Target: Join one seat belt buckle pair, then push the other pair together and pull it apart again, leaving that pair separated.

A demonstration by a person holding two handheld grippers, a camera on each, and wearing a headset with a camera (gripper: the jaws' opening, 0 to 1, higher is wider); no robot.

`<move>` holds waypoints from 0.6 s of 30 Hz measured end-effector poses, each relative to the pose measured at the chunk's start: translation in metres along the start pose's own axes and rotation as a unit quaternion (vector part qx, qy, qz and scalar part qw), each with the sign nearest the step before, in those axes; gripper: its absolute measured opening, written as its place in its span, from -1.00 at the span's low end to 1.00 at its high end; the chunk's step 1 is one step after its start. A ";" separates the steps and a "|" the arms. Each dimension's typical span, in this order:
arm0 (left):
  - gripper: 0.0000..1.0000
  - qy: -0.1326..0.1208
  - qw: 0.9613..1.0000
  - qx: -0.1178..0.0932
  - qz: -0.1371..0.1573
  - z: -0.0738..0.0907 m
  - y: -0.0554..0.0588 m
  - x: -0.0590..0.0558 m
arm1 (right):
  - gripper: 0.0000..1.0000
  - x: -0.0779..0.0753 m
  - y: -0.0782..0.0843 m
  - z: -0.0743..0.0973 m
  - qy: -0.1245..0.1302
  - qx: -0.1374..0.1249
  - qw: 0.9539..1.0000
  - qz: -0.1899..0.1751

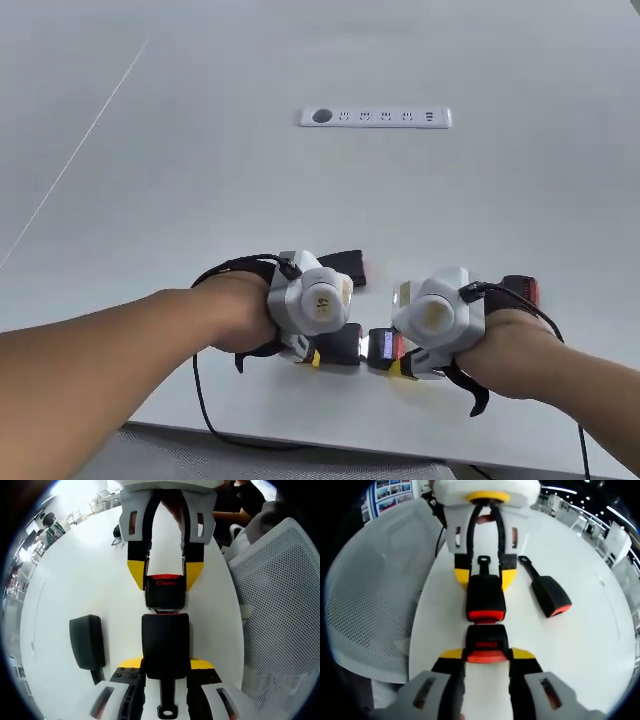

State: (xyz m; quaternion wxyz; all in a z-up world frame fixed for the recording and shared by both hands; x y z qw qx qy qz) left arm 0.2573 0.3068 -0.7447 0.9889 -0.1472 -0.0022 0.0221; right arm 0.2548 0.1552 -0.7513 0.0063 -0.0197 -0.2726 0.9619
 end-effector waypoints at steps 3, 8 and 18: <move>-0.37 0.002 1.000 -0.006 0.004 0.001 0.001 0.000 | -0.38 0.001 0.000 0.000 -0.003 -0.003 1.000 -0.001; -0.37 0.003 1.000 0.000 0.004 0.000 0.000 0.000 | -0.37 0.001 0.000 0.000 -0.003 -0.003 1.000 -0.002; -0.34 -0.004 1.000 0.008 0.012 0.001 -0.001 -0.001 | -0.35 0.001 -0.002 0.000 -0.002 -0.001 1.000 -0.006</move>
Point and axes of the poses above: the centre of the closed fingertips' face, and the gripper's own axes: z roughly backward along the fingers, x roughly to its left, y roughly out of its underside, the point moved 9 cm from there along z, roughly backward along the fingers
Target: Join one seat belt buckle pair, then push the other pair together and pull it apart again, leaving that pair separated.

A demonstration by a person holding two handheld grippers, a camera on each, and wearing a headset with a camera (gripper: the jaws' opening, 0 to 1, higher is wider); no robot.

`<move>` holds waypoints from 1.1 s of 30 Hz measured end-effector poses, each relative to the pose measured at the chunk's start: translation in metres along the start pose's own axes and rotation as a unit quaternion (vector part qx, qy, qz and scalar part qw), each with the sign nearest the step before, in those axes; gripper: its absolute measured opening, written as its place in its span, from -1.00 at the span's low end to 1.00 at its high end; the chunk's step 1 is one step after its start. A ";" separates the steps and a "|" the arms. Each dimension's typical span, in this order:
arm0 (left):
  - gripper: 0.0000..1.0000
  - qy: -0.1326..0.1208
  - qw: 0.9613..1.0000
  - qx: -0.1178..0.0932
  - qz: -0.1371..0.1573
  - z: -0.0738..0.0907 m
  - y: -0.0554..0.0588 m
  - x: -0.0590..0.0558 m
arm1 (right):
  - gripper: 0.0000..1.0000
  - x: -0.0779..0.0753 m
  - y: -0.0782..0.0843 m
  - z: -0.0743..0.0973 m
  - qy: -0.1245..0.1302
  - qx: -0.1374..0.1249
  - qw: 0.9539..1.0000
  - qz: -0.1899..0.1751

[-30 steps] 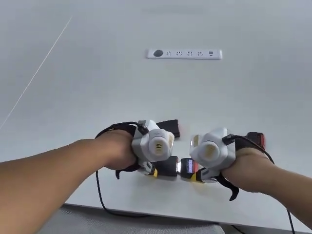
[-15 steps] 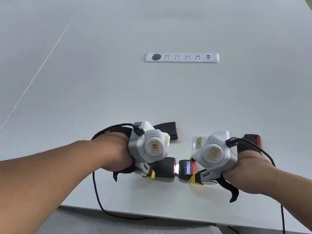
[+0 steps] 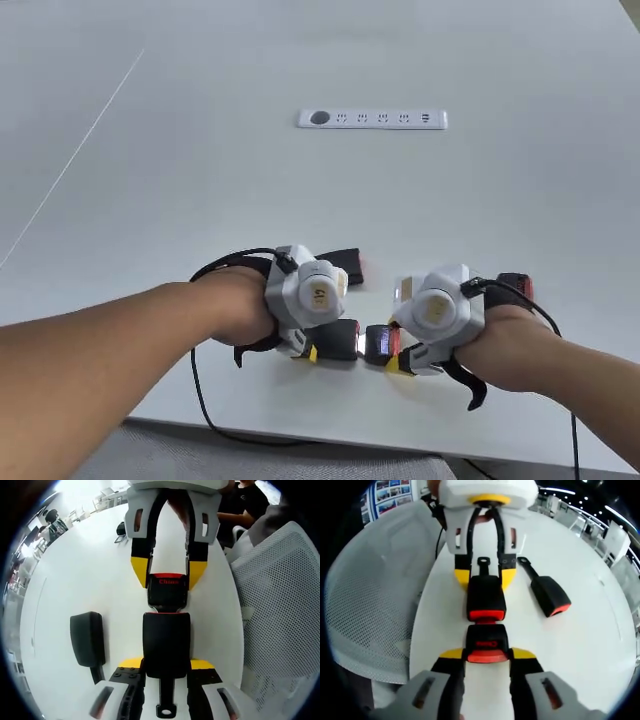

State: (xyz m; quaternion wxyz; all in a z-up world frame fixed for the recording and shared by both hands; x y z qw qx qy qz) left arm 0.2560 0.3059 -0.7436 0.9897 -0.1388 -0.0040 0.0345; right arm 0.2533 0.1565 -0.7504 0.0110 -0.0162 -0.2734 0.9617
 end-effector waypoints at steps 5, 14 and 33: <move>-0.33 -0.001 1.000 -0.009 0.014 0.001 0.003 0.001 | -0.33 -0.002 -0.003 0.000 -0.007 0.002 1.000 -0.012; -0.28 -0.013 1.000 -0.006 0.010 0.009 0.001 0.002 | -0.32 -0.001 -0.006 0.004 -0.001 -0.005 1.000 -0.015; -0.11 -0.079 0.994 -0.066 0.024 0.047 -0.010 0.044 | -0.31 -0.021 -0.022 0.041 0.032 -0.045 0.998 -0.001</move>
Point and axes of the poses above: the centre of the closed fingertips' face, and the gripper's own axes: z roughly backward along the fingers, x roughly to its left, y roughly out of its underside, the point moved 9 cm from there along z, roughly backward along the fingers
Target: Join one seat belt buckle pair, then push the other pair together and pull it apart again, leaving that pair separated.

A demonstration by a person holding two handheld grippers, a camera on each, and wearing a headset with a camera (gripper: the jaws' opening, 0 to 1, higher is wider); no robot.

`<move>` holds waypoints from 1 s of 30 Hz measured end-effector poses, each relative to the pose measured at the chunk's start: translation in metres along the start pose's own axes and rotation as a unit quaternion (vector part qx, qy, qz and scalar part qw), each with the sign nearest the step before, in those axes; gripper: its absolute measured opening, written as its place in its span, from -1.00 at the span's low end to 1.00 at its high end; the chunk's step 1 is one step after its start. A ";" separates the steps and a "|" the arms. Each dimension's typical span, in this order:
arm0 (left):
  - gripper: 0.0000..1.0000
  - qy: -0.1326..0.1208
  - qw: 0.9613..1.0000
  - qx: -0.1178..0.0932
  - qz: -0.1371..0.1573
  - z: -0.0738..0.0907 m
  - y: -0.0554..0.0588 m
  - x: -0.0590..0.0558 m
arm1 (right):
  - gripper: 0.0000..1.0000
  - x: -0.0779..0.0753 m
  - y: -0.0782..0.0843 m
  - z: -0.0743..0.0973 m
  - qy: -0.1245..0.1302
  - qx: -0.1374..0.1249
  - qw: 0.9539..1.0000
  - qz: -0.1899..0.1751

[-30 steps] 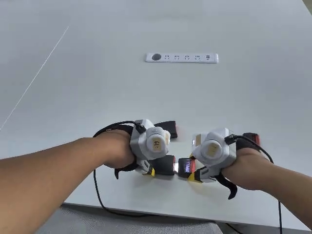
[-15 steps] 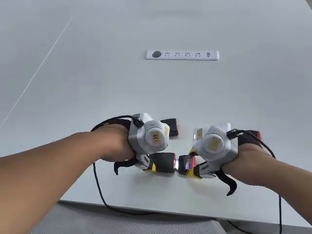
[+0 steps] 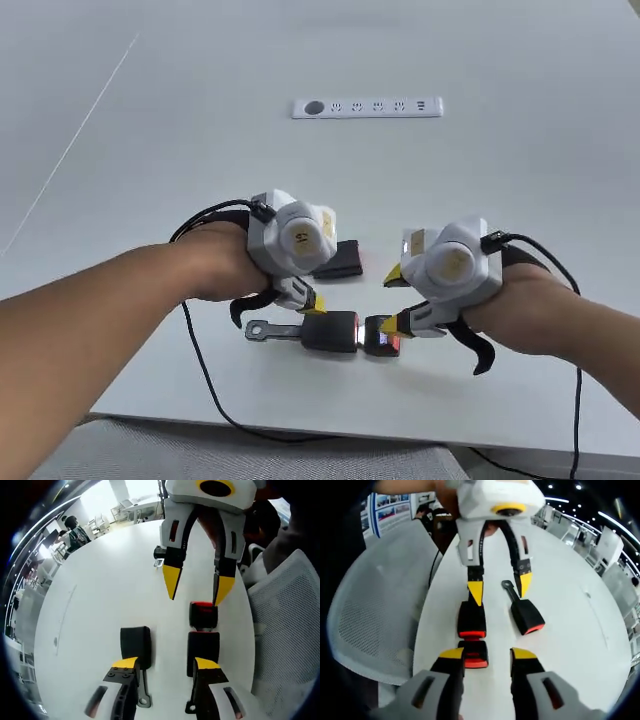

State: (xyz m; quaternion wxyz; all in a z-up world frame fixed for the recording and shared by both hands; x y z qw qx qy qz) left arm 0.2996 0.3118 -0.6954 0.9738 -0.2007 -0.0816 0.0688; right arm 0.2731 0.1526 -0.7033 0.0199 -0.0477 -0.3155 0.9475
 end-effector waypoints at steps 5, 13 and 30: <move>-0.04 -0.012 1.000 0.001 0.009 -0.004 0.003 0.018 | -0.30 -0.016 0.023 0.011 0.014 0.011 1.000 -0.012; -0.04 -0.006 0.999 0.001 0.041 -0.016 0.008 0.036 | -0.30 -0.041 0.068 0.033 0.036 0.034 0.998 -0.032; -0.05 0.026 0.999 0.026 0.029 -0.044 0.006 0.043 | -0.30 -0.065 0.143 0.062 0.069 0.093 0.991 -0.071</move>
Point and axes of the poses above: the centre of the closed fingertips' face, and the gripper's own axes: z roughly backward along the fingers, x roughly to its left, y roughly out of its underside, the point moved 9 cm from there along z, roughly backward along the fingers
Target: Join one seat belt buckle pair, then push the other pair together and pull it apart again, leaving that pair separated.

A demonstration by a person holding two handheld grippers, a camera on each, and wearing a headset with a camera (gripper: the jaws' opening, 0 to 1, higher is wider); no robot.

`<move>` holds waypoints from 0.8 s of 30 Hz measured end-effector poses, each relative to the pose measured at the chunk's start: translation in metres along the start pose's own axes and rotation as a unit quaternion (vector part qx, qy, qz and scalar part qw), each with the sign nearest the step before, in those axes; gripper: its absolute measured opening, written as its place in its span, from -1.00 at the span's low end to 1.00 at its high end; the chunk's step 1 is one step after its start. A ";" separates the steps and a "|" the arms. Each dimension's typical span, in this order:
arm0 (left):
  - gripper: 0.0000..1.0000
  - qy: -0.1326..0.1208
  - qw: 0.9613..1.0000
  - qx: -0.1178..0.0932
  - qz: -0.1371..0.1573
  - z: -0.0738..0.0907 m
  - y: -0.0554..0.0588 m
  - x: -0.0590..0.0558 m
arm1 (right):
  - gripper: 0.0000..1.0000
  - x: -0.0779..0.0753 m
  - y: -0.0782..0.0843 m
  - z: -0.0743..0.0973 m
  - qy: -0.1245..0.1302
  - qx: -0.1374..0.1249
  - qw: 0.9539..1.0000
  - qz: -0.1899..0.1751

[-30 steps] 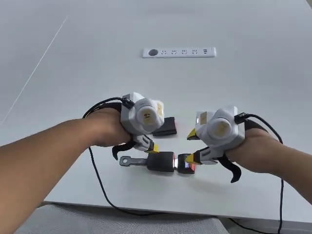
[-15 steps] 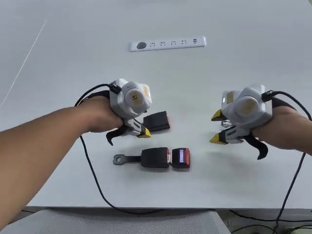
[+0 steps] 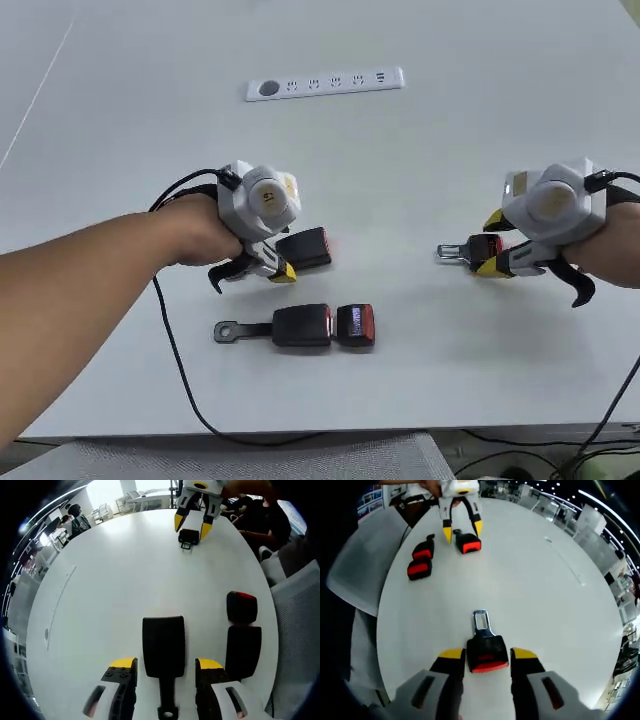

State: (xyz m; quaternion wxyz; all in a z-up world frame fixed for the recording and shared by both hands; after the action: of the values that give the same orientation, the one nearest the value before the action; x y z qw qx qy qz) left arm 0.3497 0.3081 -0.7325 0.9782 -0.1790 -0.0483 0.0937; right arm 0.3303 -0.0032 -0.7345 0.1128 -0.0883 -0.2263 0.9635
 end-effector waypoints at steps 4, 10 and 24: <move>-0.17 0.004 1.000 0.003 -0.007 -0.001 -0.001 0.000 | -0.30 0.002 0.001 -0.003 -0.007 0.007 1.000 0.008; -0.33 0.002 1.000 0.008 -0.028 -0.003 -0.002 0.002 | -0.31 -0.001 0.000 -0.007 -0.017 0.003 1.000 0.008; -0.35 0.010 0.998 0.028 -0.054 -0.004 -0.006 0.002 | -0.34 -0.001 -0.012 -0.012 -0.028 0.006 0.999 0.025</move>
State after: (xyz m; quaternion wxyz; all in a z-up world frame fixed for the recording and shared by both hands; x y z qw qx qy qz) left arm 0.3535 0.3017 -0.7345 0.9869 -0.1494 -0.0453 0.0399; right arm 0.3359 0.0118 -0.7396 0.0829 -0.0668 -0.2217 0.9693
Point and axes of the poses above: the centre of the closed fingertips' face, and the gripper's own axes: z roughly backward along the fingers, x roughly to its left, y roughly out of its underside, the point moved 9 cm from there along z, roughly backward along the fingers
